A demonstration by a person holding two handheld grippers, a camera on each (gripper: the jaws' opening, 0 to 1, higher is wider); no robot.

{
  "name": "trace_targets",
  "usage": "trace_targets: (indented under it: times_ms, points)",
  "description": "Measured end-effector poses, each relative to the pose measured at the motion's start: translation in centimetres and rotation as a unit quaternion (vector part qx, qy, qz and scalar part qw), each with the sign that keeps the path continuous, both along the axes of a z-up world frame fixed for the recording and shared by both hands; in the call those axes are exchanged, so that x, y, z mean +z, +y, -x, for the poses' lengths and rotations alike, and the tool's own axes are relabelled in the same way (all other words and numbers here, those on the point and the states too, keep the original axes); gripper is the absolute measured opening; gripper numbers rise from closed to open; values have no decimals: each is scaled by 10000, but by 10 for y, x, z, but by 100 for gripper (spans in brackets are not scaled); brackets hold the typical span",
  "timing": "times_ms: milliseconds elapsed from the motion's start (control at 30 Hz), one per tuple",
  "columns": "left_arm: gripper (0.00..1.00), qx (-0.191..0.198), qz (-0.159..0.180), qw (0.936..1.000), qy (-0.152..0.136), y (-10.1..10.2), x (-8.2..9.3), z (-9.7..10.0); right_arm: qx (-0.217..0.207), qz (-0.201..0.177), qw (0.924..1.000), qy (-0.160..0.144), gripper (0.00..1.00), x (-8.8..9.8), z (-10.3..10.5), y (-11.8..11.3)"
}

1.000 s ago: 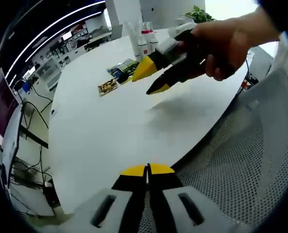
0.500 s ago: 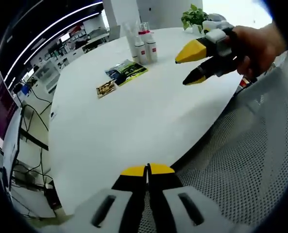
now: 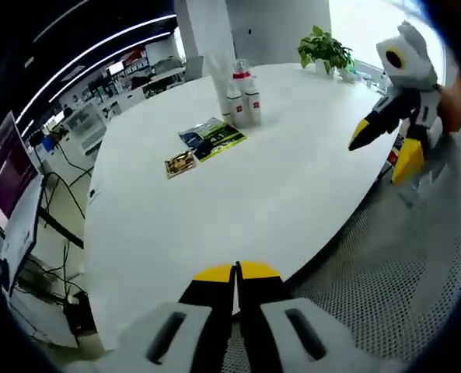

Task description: Arrange the skincare products in the storage area until every visible bottle or jar stands upright without overlapping.

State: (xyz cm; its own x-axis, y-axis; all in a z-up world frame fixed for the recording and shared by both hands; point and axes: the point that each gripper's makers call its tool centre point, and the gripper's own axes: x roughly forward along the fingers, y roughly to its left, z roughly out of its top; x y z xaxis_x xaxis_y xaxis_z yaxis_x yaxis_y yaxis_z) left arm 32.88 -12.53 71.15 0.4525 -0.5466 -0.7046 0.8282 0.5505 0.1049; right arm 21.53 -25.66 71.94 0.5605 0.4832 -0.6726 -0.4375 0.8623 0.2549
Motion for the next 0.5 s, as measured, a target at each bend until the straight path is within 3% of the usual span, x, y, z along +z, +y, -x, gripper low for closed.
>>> trace_targets:
  times_ms: [100, 133, 167, 267, 333, 400, 433, 467, 500]
  points:
    - [0, 278, 303, 9990, -169, 3, 14, -11, -129, -71, 9999, -64, 64, 0, -3, 3]
    - [0, 312, 416, 9984, -218, 2, 17, -13, -83, 35, 9995, -292, 64, 5, -10, 3]
    - [0, 317, 452, 9982, -231, 2, 19, -13, -30, 165, 9993, -330, 63, 7, -11, 1]
    - [0, 298, 450, 9982, -275, 1, 19, -13, 107, 553, 9982, -180, 61, 4, -10, 3]
    - [0, 256, 409, 9983, -336, -1, 17, -12, 73, 485, 9984, -266, 61, 5, -13, 10]
    - [0, 109, 110, 9994, -311, 2, 8, -9, -58, 483, 9985, -237, 61, 2, -15, 11]
    - [0, 90, 125, 9995, -264, 0, 7, -7, -31, 592, 9979, -272, 61, 0, -15, 11]
    - [0, 52, 127, 9994, -324, -1, 7, -7, 103, 1000, 9939, -457, 59, -3, -16, 3]
    - [0, 32, 128, 9993, -351, -1, 8, -6, 208, 1192, 9916, -457, 59, -7, -15, 1]
